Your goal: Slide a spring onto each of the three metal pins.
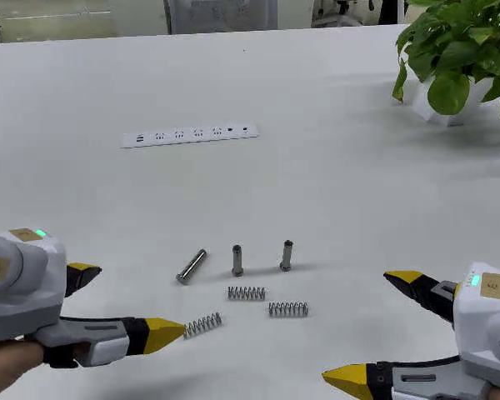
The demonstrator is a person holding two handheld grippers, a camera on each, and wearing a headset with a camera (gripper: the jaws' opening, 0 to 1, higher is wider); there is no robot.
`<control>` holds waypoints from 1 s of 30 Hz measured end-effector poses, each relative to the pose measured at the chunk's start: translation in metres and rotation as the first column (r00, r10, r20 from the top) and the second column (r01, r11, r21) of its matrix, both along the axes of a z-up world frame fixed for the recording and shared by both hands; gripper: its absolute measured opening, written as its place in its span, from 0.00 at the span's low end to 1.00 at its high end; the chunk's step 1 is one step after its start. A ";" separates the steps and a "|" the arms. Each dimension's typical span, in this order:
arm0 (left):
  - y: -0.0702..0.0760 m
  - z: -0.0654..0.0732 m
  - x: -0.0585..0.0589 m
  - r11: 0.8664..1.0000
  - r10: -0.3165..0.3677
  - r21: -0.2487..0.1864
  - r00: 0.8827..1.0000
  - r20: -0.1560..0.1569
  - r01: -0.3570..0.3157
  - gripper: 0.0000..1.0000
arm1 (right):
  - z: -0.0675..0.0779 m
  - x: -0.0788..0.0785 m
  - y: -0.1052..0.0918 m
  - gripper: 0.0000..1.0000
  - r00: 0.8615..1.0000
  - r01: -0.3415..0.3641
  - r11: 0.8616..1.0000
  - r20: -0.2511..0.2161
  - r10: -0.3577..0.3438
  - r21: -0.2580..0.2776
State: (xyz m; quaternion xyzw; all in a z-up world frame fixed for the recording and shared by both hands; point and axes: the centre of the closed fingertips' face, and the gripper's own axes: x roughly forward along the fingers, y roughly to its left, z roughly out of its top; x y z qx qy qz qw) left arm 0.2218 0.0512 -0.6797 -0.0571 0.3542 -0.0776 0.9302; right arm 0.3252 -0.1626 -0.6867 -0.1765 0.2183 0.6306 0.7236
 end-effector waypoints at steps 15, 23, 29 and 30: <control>0.006 -0.003 0.033 0.995 -0.081 0.058 0.994 -0.068 0.085 0.82 | -0.001 -0.004 0.003 0.92 1.000 0.000 1.000 -0.009 0.000 -0.002; 0.012 -0.013 0.056 0.991 -0.103 0.081 0.990 -0.100 0.111 0.68 | 0.000 -0.001 0.002 0.91 1.000 0.013 1.000 -0.003 -0.013 0.008; 0.007 -0.019 0.068 0.988 -0.118 0.079 0.985 -0.127 0.129 0.62 | 0.002 0.002 0.000 0.91 1.000 0.024 1.000 -0.004 -0.024 0.014; 0.006 -0.020 0.070 0.988 -0.120 0.078 0.984 -0.131 0.131 0.61 | 0.002 0.002 0.000 0.91 1.000 0.024 1.000 -0.005 -0.024 0.014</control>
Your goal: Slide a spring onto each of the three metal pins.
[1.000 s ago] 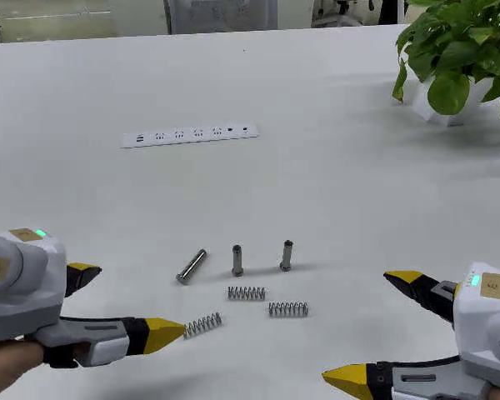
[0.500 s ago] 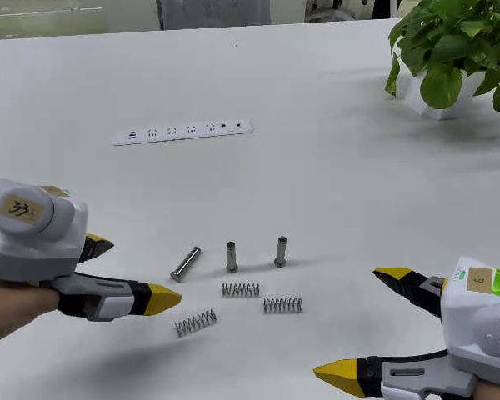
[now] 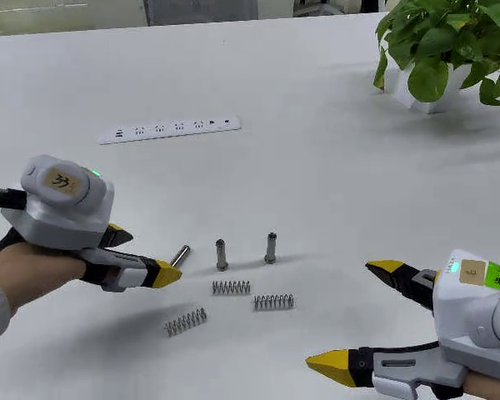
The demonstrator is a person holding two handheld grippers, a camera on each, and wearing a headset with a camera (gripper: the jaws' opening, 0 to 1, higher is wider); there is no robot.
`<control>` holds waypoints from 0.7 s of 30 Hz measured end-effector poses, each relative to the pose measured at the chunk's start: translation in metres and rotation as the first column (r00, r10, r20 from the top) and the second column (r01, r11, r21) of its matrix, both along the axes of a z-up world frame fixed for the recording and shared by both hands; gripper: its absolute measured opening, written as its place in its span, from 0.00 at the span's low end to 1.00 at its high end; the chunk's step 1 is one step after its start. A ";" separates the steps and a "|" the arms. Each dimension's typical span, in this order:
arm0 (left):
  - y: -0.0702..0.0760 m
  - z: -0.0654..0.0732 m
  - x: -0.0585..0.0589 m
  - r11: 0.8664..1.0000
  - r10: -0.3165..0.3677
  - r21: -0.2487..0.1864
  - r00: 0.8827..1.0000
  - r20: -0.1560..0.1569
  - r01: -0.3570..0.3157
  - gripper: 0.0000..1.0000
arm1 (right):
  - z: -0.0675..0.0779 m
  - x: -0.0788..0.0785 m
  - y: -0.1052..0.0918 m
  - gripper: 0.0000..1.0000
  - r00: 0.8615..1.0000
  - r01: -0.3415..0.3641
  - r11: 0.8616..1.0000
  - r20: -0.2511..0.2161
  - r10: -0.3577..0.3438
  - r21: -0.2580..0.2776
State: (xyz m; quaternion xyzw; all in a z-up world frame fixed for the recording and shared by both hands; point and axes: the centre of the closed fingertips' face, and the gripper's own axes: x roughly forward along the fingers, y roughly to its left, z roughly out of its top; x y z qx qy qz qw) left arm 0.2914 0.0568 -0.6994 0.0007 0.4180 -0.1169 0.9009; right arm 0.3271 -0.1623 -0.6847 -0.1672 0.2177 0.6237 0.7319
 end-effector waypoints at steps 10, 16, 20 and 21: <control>0.001 -0.009 0.014 1.000 -0.017 0.008 0.999 -0.027 0.017 0.44 | 0.001 0.003 -0.002 0.92 1.000 0.007 1.000 0.001 -0.007 0.003; 0.004 -0.023 0.017 0.999 -0.019 0.038 0.997 -0.069 0.021 0.32 | 0.000 0.002 -0.003 0.93 1.000 0.008 1.000 -0.004 -0.008 0.003; 0.003 -0.024 0.019 0.999 -0.012 0.034 0.995 -0.096 0.015 0.30 | 0.000 0.003 -0.003 0.93 1.000 0.009 1.000 -0.006 -0.009 0.007; 0.004 -0.027 0.020 1.000 0.000 0.030 0.994 -0.110 0.004 0.30 | 0.000 0.003 -0.003 0.92 1.000 0.009 1.000 -0.006 -0.009 0.007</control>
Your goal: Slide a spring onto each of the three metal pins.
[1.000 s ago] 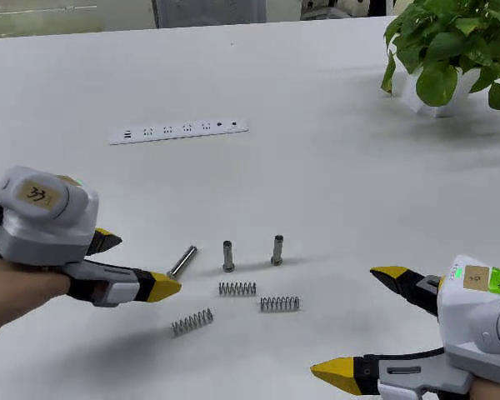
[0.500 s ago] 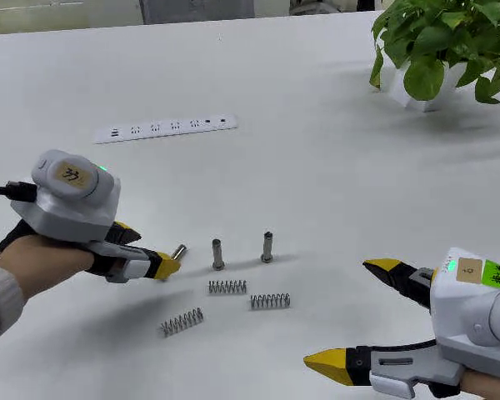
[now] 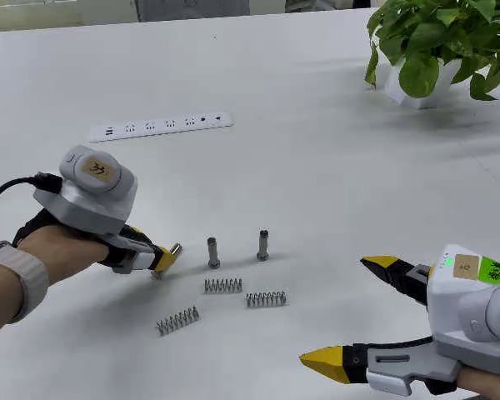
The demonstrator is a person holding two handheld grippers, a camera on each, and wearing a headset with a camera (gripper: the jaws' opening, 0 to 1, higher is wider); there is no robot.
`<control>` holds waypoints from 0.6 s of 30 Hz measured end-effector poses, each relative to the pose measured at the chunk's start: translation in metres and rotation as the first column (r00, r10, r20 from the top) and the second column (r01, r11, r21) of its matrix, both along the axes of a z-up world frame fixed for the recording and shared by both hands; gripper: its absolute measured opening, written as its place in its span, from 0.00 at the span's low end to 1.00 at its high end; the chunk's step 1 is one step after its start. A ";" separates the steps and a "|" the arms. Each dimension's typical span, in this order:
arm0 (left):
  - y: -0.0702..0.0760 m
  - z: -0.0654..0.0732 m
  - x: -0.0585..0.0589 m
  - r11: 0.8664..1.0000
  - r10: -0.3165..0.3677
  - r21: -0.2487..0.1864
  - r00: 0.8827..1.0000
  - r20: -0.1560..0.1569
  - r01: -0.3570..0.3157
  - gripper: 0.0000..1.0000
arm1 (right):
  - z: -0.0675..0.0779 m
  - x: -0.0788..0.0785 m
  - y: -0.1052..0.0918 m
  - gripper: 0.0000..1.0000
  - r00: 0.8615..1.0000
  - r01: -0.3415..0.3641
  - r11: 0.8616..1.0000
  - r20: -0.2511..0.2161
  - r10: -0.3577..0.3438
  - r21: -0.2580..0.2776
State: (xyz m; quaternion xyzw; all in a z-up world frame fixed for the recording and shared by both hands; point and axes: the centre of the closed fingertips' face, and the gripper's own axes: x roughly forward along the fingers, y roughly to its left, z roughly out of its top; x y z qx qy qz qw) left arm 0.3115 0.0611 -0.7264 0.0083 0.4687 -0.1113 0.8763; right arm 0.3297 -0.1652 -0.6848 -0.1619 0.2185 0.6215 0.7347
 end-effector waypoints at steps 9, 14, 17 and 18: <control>0.006 -0.014 0.008 1.000 0.024 0.006 0.998 -0.055 -0.024 0.20 | 0.001 0.001 -0.003 0.92 1.000 0.010 1.000 -0.004 -0.010 0.000; 0.007 -0.017 0.016 1.000 0.026 0.017 0.997 -0.067 -0.025 0.18 | -0.001 0.002 -0.007 0.92 1.000 0.017 1.000 -0.006 -0.017 -0.002; 0.001 -0.015 0.015 0.999 0.026 0.047 0.998 -0.063 -0.023 0.16 | -0.001 0.003 -0.009 0.92 1.000 0.025 1.000 -0.007 -0.025 0.001; -0.001 -0.015 0.015 0.999 0.028 0.045 0.997 -0.065 -0.025 0.15 | -0.001 0.004 -0.009 0.92 1.000 0.028 1.000 -0.006 -0.028 0.004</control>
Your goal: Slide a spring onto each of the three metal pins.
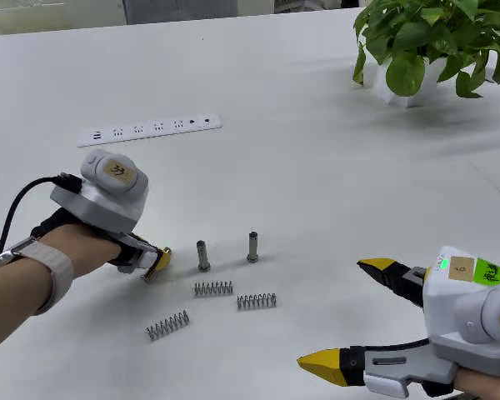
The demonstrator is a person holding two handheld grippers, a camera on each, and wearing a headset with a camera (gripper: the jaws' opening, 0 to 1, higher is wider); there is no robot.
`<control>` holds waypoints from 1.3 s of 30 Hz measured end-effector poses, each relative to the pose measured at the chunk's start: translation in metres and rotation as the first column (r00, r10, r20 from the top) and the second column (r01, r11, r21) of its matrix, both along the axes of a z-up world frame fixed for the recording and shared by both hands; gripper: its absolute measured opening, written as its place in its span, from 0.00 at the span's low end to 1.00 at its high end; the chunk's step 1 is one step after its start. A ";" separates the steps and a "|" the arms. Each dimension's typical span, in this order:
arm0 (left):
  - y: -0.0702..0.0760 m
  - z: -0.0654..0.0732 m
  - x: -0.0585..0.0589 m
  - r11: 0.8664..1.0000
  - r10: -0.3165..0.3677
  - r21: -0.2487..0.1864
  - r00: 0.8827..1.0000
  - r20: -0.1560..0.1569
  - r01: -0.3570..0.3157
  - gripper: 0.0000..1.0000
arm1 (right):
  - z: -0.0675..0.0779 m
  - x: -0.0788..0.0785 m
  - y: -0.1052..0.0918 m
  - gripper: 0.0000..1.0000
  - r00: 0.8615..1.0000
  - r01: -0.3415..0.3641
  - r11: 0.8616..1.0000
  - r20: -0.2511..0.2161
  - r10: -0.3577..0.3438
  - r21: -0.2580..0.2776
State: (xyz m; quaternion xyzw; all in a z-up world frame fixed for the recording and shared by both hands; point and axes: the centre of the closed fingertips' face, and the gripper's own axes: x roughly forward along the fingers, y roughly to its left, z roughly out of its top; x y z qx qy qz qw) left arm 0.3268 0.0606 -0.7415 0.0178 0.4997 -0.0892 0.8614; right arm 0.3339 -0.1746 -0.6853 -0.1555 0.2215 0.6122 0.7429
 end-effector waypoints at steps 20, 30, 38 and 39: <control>0.006 -0.014 0.009 0.995 -0.002 0.095 0.999 -0.047 0.006 0.10 | 0.001 0.002 -0.004 0.91 1.000 0.024 1.000 0.000 -0.024 0.016; -0.004 -0.011 0.004 0.987 -0.028 0.153 0.996 -0.084 0.041 0.09 | -0.004 -0.004 -0.005 0.91 1.000 0.019 1.000 -0.010 -0.018 0.007; -0.001 -0.010 0.004 0.992 -0.017 0.124 0.999 -0.038 0.022 0.08 | -0.003 -0.004 -0.005 0.91 1.000 0.023 1.000 -0.014 -0.023 0.012; 0.000 -0.010 0.004 0.993 -0.015 0.120 0.999 -0.032 0.018 0.08 | -0.003 -0.004 -0.005 0.91 1.000 0.023 1.000 -0.016 -0.023 0.012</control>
